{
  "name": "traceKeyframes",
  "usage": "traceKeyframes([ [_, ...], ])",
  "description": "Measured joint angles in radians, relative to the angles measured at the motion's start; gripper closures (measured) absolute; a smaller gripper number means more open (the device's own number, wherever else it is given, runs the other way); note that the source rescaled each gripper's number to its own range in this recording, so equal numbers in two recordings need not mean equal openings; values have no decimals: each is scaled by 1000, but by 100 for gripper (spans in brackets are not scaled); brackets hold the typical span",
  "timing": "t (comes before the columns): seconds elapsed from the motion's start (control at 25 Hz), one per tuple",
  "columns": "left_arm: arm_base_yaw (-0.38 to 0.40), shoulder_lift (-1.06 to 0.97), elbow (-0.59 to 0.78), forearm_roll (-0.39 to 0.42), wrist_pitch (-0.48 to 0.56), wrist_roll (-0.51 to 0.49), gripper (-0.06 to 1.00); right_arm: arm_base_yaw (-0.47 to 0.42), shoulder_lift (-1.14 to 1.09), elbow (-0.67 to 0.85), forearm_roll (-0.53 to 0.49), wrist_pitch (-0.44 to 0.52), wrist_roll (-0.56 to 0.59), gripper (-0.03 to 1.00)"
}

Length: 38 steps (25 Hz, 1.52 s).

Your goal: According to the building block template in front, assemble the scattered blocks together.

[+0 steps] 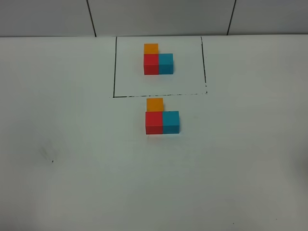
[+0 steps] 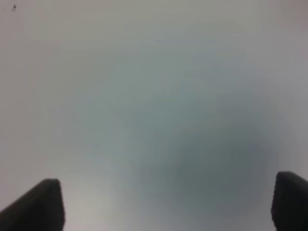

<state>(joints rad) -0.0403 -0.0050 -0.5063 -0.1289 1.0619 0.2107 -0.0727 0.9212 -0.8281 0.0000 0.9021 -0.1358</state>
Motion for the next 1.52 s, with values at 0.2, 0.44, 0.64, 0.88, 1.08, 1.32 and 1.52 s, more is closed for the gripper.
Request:
traceKeyframes([
  [0.2, 0, 0, 0, 0, 0, 0, 7, 0, -227, 95, 0, 42, 44, 22],
  [0.44, 0, 0, 0, 0, 0, 0, 7, 39, -452, 161, 0, 141, 73, 21],
  [0.64, 0, 0, 0, 0, 0, 0, 7, 46, -608, 207, 0, 190, 78, 21],
  [0.88, 0, 0, 0, 0, 0, 0, 7, 46, -792, 291, 13, 180, 78, 21],
  [1.08, 0, 0, 0, 0, 0, 0, 7, 55, -907, 324, 25, 176, 78, 22],
  [1.32, 0, 0, 0, 0, 0, 0, 7, 77, -912, 324, 26, 172, 77, 23],
  [1.52, 0, 0, 0, 0, 0, 0, 7, 77, -912, 324, 26, 172, 77, 23],
])
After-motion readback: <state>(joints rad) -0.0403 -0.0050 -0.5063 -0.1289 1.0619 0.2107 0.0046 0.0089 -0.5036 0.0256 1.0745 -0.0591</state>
